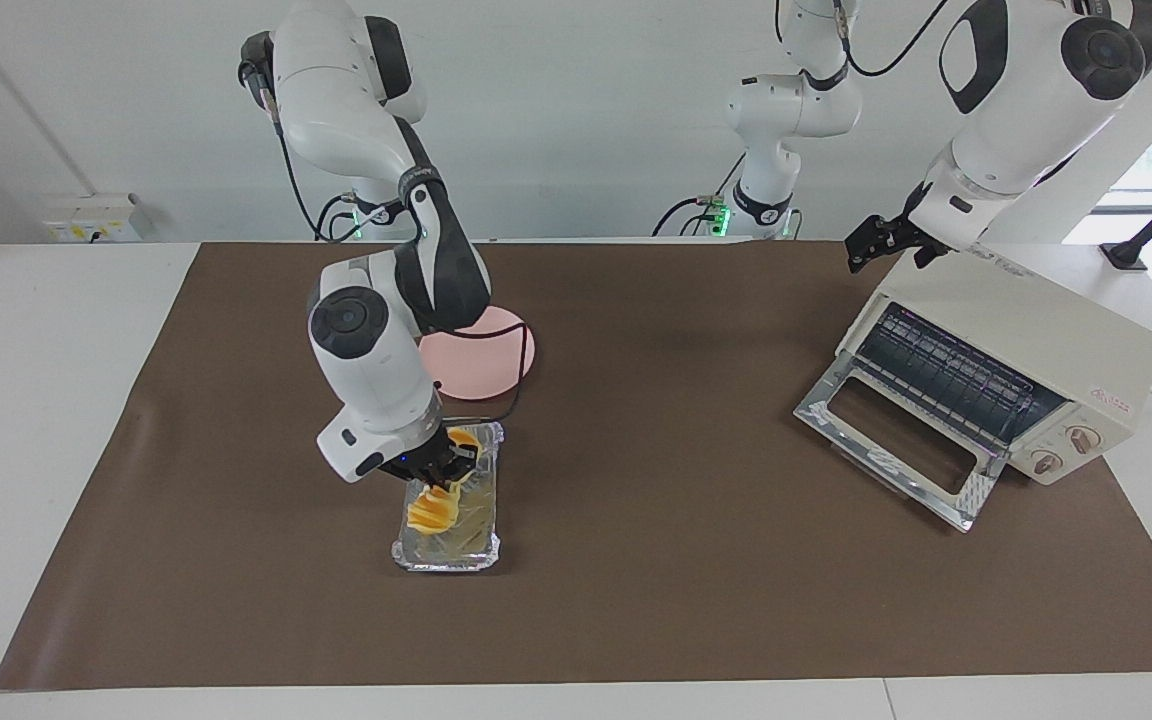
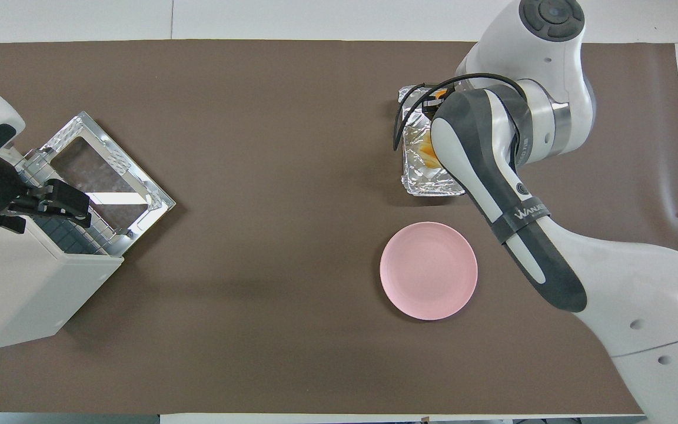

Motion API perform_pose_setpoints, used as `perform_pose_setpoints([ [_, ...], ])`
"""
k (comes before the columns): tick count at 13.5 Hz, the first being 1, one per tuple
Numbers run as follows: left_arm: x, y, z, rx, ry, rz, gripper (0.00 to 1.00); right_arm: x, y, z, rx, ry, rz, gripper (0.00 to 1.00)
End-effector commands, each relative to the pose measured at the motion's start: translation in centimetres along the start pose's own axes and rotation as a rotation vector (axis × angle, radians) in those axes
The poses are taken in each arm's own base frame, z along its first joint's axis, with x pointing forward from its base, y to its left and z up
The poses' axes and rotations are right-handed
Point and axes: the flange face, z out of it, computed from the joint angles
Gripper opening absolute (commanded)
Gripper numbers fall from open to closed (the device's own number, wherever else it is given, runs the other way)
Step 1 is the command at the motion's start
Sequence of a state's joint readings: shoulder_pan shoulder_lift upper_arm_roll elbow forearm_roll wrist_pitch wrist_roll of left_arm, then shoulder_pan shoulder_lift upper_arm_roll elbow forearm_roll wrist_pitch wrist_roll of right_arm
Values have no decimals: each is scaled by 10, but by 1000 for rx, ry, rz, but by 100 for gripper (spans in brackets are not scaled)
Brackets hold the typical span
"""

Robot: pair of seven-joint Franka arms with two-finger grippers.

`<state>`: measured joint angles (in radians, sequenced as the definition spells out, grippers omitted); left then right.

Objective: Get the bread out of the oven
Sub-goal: 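Carry the bread onto the pink plate and open the right gripper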

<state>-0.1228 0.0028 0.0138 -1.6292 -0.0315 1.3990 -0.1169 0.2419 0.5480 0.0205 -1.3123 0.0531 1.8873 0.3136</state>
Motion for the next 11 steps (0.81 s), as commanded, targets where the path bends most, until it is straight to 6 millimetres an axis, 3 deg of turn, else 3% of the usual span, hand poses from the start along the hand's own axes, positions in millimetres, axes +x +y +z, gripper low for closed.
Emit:
perform_pose_setpoints([
  [1, -5, -4, -2, 13, 20, -2, 100, -46, 11, -26, -4, -32, 19, 0],
  [4, -5, -3, -2, 13, 20, -1, 100, -110, 15, -32, -17, -47, -2, 0],
  [6, -5, -3, -1, 13, 18, -1, 100, -153, 14, -25, -19, -37, 4, 0],
  [7, -5, -3, -2, 13, 20, -1, 100, -171, 15, -17, -18, -28, -5, 0],
  [11, -5, -3, -1, 13, 18, -1, 100, -237, 33, 47, 10, 72, -27, 0],
])
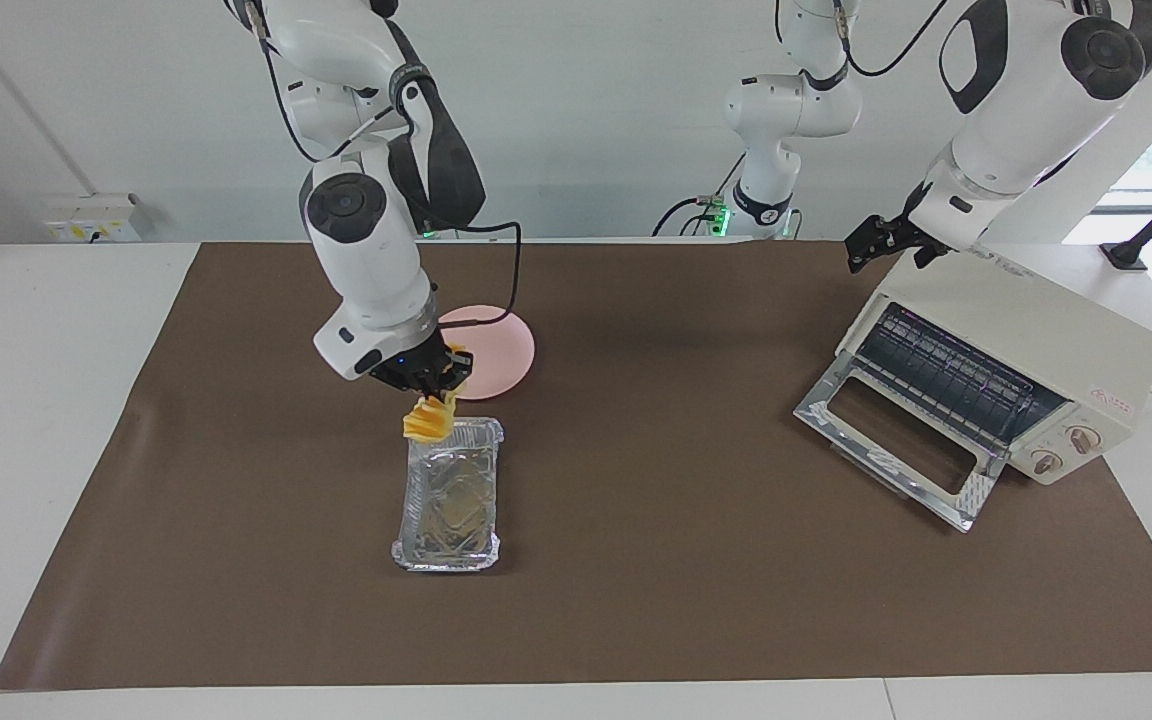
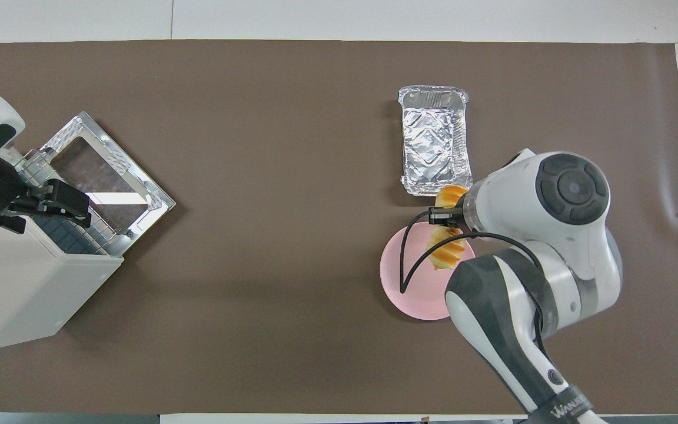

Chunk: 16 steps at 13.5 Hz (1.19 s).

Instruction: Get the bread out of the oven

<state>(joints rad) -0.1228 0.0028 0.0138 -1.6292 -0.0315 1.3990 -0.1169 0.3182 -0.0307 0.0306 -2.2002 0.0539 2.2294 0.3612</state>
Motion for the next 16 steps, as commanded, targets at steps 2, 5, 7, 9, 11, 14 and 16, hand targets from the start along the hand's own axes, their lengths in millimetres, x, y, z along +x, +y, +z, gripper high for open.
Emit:
perform_pose_setpoints([
  [2, -5, -3, -2, 13, 20, -1, 100, -55, 16, 38, 12, 41, 2, 0],
  [5, -5, -3, -2, 13, 20, -1, 100, -72, -5, 51, 21, 48, 24, 0],
  [7, -5, -3, -1, 13, 18, -1, 100, -80, -11, 58, 27, 58, 27, 0],
  [9, -5, -4, -2, 13, 20, -2, 100, -87, -7, 70, 36, 81, 24, 0],
  [11, -5, -3, -2, 13, 20, -1, 100, -88, -5, 85, 33, 77, 27, 0],
  [14, -5, -3, -2, 13, 20, -1, 100, -87, -6, 87, 31, 73, 34, 54],
  [16, -5, -3, -2, 13, 20, -1, 100, -80, -10, 82, 37, 80, 58, 100],
])
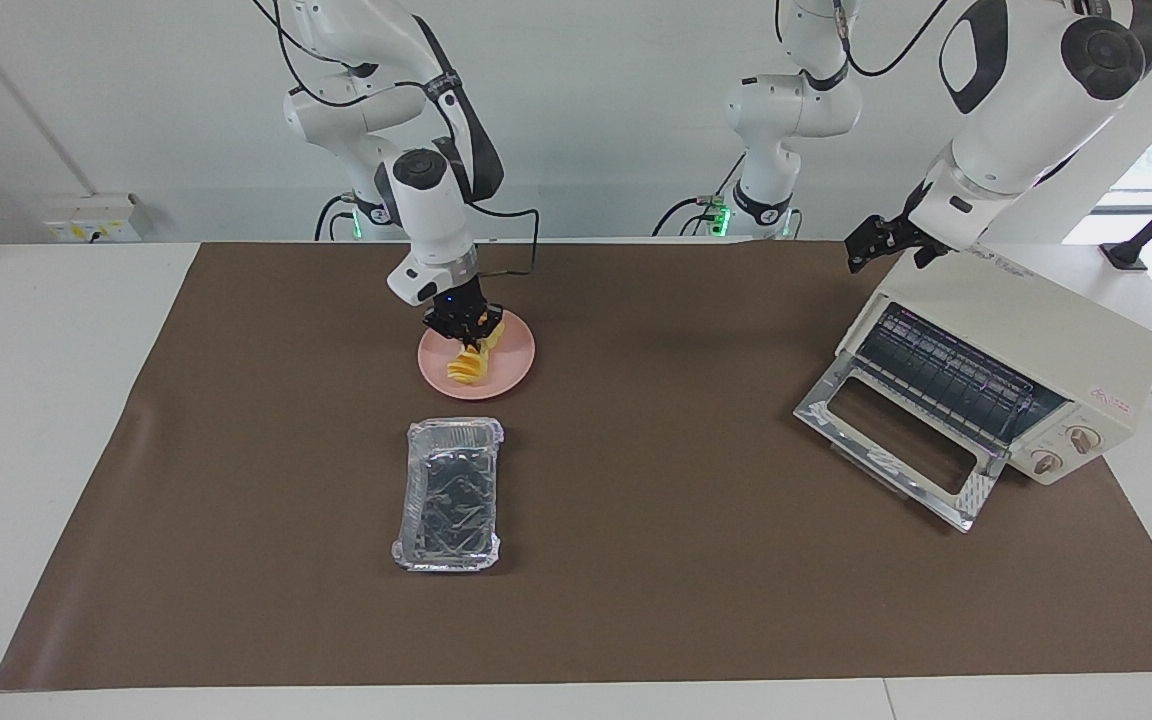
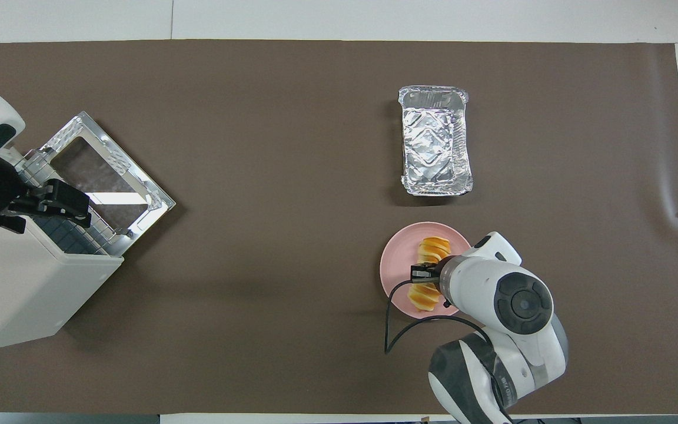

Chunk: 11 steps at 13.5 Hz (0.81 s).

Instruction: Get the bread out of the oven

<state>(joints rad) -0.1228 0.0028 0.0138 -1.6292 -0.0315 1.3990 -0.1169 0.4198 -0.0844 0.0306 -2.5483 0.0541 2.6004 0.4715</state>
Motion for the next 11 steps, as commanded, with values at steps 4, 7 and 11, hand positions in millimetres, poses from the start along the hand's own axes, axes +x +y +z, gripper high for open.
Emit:
perform_pose_setpoints([
  [4, -5, -3, -1, 13, 18, -1, 100, 51, -19, -41, -15, -50, 60, 100],
  [7, -5, -3, -2, 13, 20, -1, 100, 109, 7, -102, -18, -51, 123, 100],
  [11, -5, -3, -2, 13, 20, -1, 100, 171, 90, -182, -8, 23, 56, 100],
])
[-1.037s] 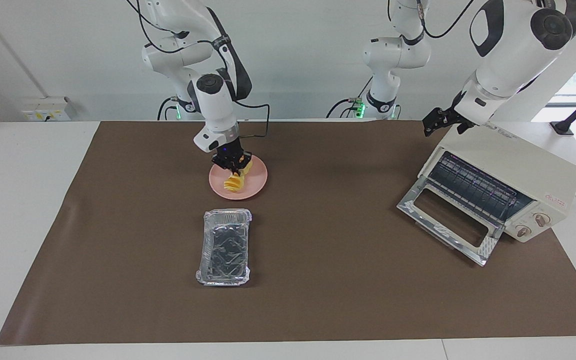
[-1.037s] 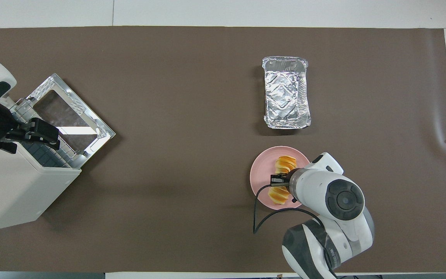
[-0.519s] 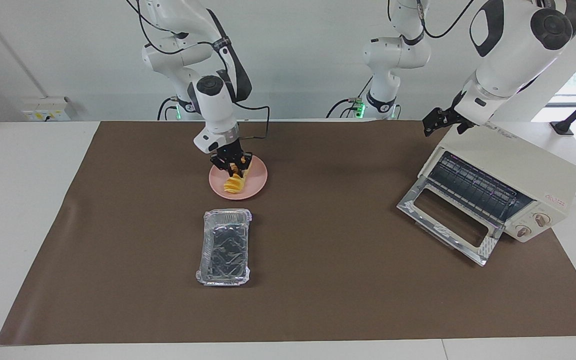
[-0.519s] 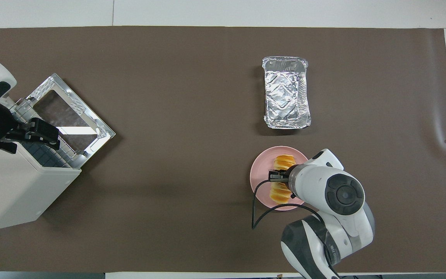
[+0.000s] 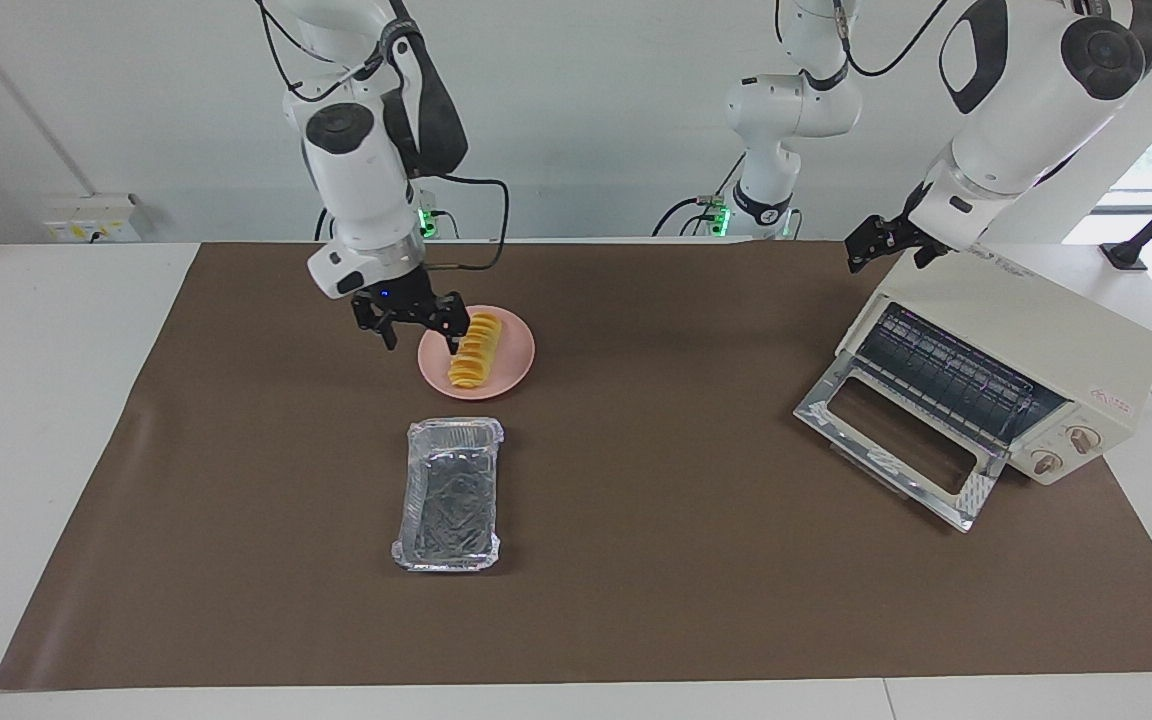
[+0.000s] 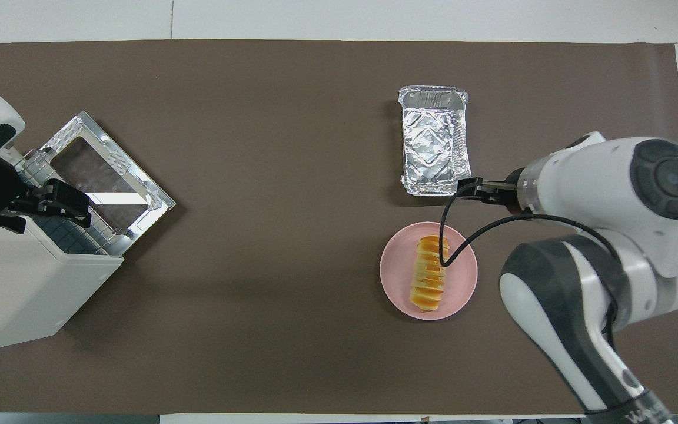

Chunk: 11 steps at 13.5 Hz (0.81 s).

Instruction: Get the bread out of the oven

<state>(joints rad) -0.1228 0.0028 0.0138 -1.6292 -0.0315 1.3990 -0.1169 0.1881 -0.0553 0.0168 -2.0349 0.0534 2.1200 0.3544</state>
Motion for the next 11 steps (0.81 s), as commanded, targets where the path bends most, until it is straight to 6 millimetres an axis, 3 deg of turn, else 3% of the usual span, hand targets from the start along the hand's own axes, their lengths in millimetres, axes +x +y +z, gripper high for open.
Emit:
perform_pose_setpoints([
  [1, -5, -4, -2, 13, 20, -2, 100, 33, 42, -36, -9, -15, -84, 100],
  [4, -5, -3, -2, 13, 20, -1, 100, 33, 73, -92, -36, -126, -234, 100],
  [6, -5, -3, -2, 13, 20, -1, 100, 31, 88, -115, -50, -177, -266, 100],
  [11, -5, -3, -2, 13, 20, -1, 100, 26, 108, -187, -97, -202, -258, 100],
])
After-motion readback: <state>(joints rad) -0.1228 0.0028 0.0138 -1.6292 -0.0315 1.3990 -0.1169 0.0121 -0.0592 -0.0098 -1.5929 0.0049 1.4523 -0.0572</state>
